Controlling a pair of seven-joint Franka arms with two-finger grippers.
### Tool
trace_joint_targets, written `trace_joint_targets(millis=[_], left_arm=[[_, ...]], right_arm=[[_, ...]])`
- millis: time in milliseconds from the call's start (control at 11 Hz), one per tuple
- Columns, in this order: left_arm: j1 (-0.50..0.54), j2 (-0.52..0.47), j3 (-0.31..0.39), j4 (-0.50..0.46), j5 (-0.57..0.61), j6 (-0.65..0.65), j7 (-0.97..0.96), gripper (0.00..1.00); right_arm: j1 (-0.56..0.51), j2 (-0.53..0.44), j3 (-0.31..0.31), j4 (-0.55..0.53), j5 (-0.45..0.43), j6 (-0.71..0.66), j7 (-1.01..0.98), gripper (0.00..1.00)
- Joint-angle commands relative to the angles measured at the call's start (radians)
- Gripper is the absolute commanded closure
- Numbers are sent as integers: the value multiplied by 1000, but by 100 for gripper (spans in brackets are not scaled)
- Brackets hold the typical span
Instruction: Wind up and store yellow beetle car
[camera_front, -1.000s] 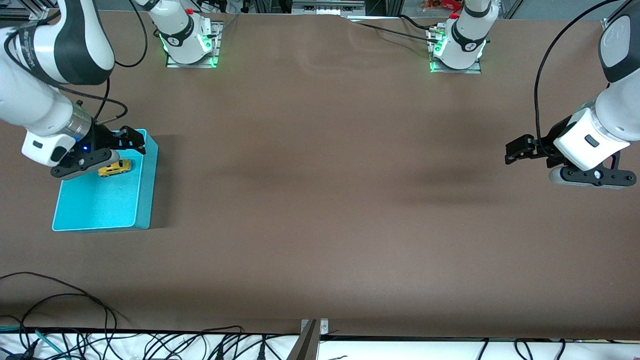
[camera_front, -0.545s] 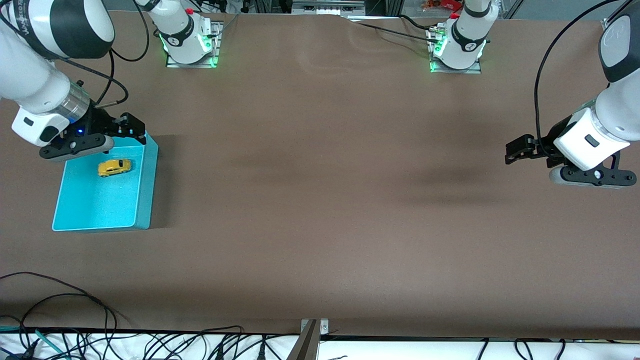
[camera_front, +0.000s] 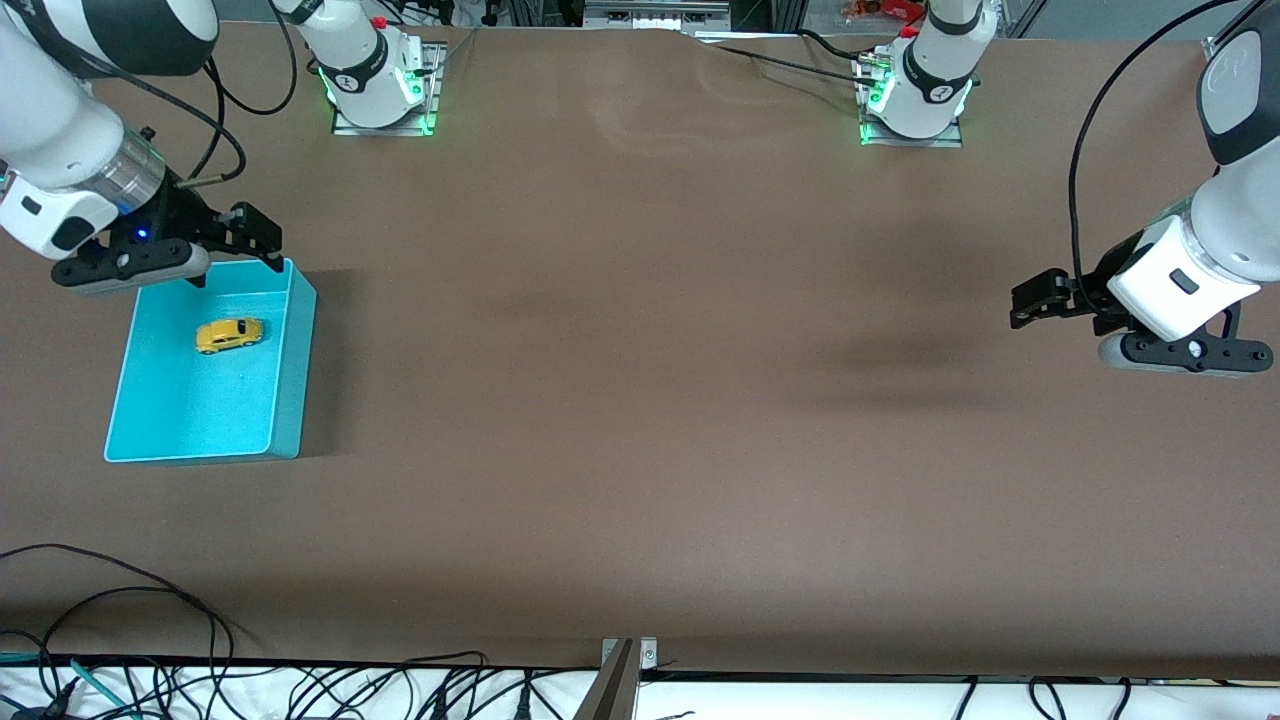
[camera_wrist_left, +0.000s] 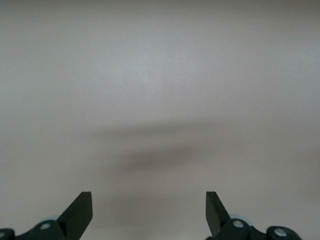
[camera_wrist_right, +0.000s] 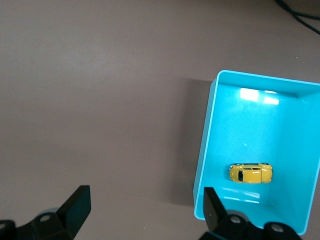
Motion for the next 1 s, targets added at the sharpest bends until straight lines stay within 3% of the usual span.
trace_joint_targets(millis=[0, 818, 909], left_arm=[[3, -9, -3, 6, 9, -16, 20, 0], [3, -9, -5, 6, 9, -16, 20, 0], [3, -9, -11, 6, 9, -16, 20, 0]], right_arm=[[11, -52, -10, -16, 16, -31, 7, 0], [9, -52, -23, 17, 16, -61, -3, 0], [9, -52, -48, 19, 14, -61, -9, 0]])
